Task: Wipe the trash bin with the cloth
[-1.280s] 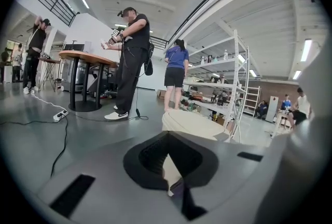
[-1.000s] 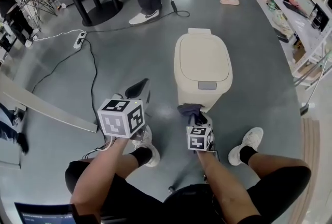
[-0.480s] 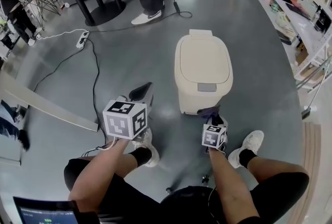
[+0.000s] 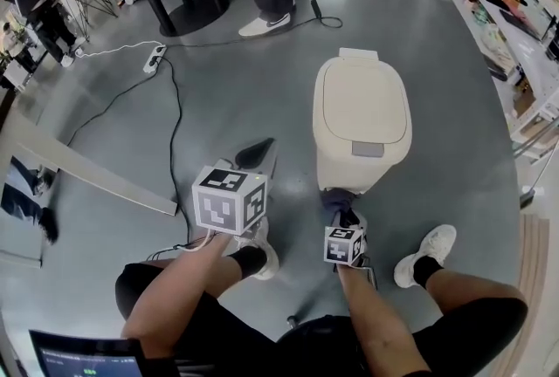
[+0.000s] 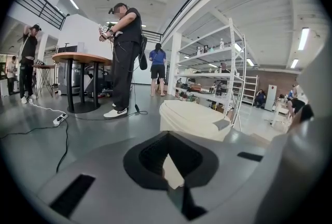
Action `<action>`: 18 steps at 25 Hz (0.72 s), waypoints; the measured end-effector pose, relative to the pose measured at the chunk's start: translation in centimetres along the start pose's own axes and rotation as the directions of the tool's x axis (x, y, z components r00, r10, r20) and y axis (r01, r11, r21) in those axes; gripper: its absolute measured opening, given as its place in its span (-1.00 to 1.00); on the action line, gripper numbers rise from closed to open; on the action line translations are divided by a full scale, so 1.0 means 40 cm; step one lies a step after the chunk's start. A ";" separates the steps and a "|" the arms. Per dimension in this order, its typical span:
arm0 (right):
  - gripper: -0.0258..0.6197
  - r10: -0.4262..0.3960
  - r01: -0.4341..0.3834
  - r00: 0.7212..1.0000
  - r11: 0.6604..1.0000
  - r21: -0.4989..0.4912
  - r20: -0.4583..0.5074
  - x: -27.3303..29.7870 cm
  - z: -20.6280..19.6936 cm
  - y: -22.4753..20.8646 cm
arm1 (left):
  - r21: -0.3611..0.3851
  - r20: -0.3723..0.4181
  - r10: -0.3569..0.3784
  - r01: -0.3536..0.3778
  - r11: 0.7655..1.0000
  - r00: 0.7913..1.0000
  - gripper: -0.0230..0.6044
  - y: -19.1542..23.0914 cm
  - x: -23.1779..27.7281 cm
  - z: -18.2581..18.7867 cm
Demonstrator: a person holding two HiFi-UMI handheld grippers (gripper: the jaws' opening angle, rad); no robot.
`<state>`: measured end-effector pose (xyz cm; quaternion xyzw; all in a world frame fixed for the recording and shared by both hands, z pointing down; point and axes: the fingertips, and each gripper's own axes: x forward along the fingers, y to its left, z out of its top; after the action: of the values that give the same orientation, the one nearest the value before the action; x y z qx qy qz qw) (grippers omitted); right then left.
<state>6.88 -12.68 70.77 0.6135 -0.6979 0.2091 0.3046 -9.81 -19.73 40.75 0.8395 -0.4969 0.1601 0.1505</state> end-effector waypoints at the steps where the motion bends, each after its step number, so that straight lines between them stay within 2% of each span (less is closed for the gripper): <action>1: -0.68 0.010 -0.010 1.000 1.000 -0.007 -0.006 0.010 -0.001 0.023 | 0.000 0.004 -0.002 0.002 1.000 1.000 -0.94 0.000 -0.001 0.003; 5: -0.68 0.038 -0.039 0.999 0.999 -0.028 -0.025 0.041 0.010 0.091 | 0.000 0.002 0.001 -0.001 1.000 1.000 -0.94 0.014 -0.001 0.001; 8: -0.68 0.037 -0.038 0.999 0.999 -0.017 -0.034 0.059 0.017 0.092 | 0.003 -0.008 0.007 -0.007 1.000 1.000 -0.94 0.022 0.006 -0.005; 12: -0.68 0.013 -0.012 0.998 1.000 0.027 -0.060 0.067 -0.005 0.044 | 0.020 -0.016 -0.001 0.002 1.000 1.000 -0.94 0.012 0.013 -0.010; 18: -0.68 -0.056 0.062 0.996 0.994 0.088 -0.069 0.065 -0.020 -0.097 | 0.033 -0.030 -0.012 0.013 0.999 0.999 -0.94 -0.009 0.031 -0.025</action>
<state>10.68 -14.66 72.81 0.6397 -0.6589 0.2517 0.3056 -9.04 -20.13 42.13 0.8425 -0.4866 0.1799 0.1452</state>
